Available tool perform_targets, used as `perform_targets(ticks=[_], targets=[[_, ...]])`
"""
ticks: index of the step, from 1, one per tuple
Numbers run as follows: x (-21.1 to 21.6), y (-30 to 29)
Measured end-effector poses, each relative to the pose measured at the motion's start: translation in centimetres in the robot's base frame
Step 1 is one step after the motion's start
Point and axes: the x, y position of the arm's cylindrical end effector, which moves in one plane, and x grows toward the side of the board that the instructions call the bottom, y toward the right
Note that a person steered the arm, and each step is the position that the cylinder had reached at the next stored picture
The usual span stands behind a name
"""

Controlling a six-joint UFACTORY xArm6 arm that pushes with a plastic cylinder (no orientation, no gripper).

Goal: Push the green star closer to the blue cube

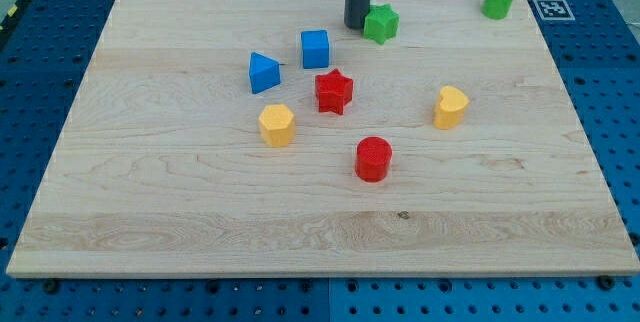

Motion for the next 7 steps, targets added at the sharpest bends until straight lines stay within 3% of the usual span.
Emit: perform_targets(ticks=[2, 3, 6, 7], targets=[[-3.8, 1.2], [-3.0, 5.6], [4.4, 5.5], [3.3, 7.4]])
